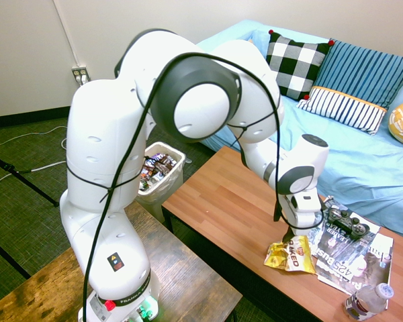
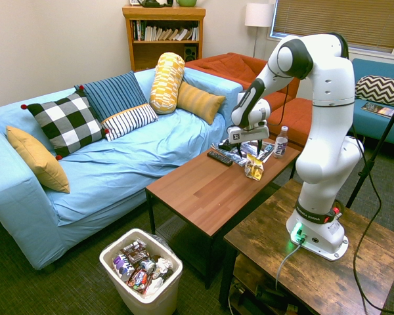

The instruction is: Throw the chip bag in the trash bin

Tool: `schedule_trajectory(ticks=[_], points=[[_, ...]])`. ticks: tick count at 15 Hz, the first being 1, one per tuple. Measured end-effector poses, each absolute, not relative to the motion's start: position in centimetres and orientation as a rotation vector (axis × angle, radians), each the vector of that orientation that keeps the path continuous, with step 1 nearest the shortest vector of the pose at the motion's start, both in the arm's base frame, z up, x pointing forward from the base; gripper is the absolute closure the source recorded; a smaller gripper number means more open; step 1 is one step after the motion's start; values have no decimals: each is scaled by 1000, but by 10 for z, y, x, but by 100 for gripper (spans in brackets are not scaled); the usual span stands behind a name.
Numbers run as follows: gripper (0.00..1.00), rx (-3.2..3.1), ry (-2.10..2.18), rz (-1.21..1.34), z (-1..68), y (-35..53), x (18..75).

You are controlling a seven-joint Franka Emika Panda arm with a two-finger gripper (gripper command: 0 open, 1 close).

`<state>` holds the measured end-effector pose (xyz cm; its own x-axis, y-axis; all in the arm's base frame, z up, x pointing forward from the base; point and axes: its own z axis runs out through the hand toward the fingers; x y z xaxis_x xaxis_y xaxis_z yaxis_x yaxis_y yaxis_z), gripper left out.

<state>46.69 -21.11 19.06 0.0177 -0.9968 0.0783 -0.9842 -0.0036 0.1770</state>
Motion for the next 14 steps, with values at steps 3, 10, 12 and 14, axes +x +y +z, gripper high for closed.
schedule_trajectory(ticks=[3, 10, 12, 14], points=[[0, 2023, -2109, -114, 165, -227, 477], [0, 1894, -2217, -128, 116, -260, 495], [100, 1876, -2226, -140, 103, -264, 497], [100, 1867, -2236, -149, 95, -267, 499]])
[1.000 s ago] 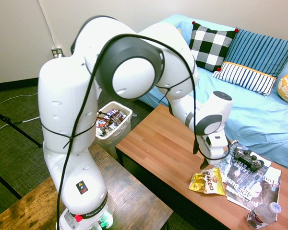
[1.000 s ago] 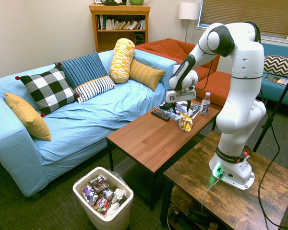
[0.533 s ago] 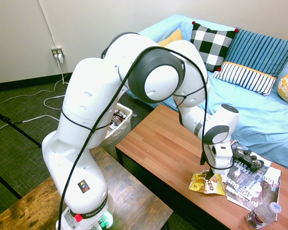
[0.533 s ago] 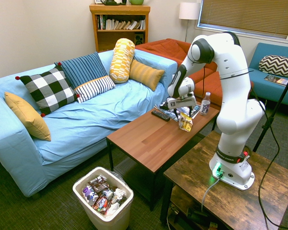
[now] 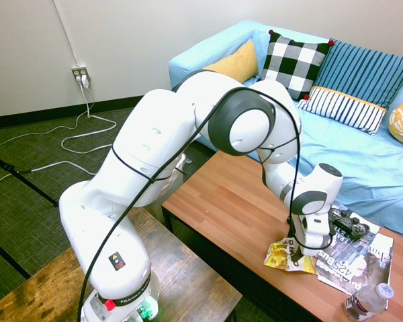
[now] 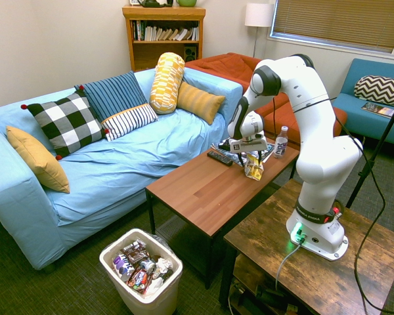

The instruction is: Throw the chip bag in the trash bin

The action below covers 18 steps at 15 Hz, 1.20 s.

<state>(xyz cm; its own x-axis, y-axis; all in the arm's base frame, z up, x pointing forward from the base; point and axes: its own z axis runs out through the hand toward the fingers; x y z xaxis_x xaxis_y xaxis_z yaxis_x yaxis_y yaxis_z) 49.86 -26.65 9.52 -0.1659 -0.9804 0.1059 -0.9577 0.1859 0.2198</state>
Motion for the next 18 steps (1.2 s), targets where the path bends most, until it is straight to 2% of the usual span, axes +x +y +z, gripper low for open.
schedule_trajectory(ticks=[13, 18], points=[[100, 1873, -2242, -154, 87, -264, 506], [100, 1919, -2227, -124, 105, -255, 515]])
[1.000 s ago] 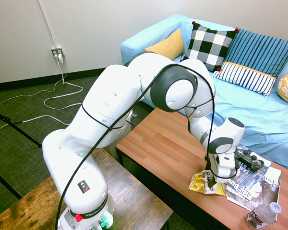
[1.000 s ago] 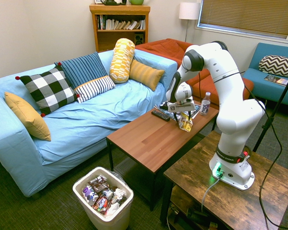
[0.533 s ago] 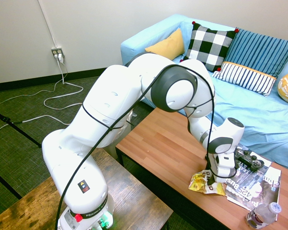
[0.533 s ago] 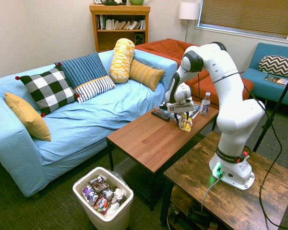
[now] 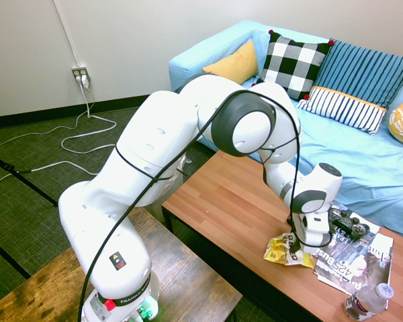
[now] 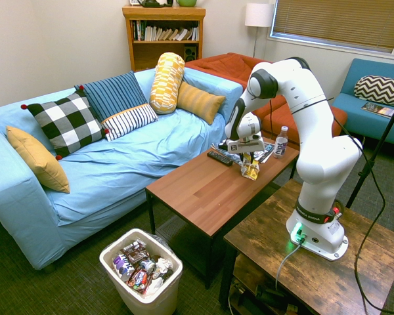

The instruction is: Throw the chip bag in the trash bin

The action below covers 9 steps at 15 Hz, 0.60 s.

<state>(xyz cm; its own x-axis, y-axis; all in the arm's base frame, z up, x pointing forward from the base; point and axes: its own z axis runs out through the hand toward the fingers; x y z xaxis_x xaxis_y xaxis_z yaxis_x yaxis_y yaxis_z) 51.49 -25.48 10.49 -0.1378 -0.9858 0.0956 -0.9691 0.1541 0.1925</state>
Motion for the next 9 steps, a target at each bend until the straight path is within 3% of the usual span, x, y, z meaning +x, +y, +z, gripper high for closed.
schedule_trajectory(ticks=[5, 9], points=[[100, 2074, -2170, -52, 179, -207, 515], [100, 2345, -2013, 13, 267, -105, 523]])
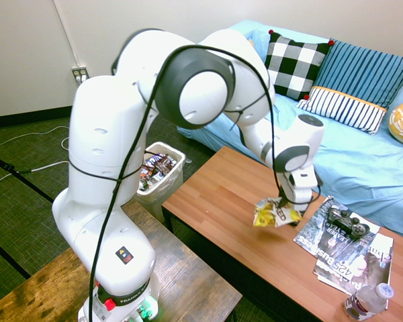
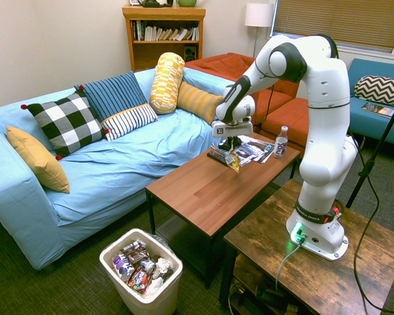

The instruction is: Throw the chip bag in the trash bin

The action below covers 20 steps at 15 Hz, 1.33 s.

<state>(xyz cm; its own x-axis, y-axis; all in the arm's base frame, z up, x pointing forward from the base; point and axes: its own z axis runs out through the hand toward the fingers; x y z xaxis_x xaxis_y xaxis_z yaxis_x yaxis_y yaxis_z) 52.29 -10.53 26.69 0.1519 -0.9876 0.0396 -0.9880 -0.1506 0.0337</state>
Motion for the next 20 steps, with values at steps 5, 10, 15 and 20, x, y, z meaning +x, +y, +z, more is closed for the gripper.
schedule_trajectory(ticks=[5, 10, 15, 20], points=[[100, 2660, -1740, 70, 347, 83, 517], [100, 2803, -1524, 65, 330, 249, 518], [100, 2887, -1298, 47, 279, 393, 512], [100, 2891, -1150, -50, 206, 455, 484]])
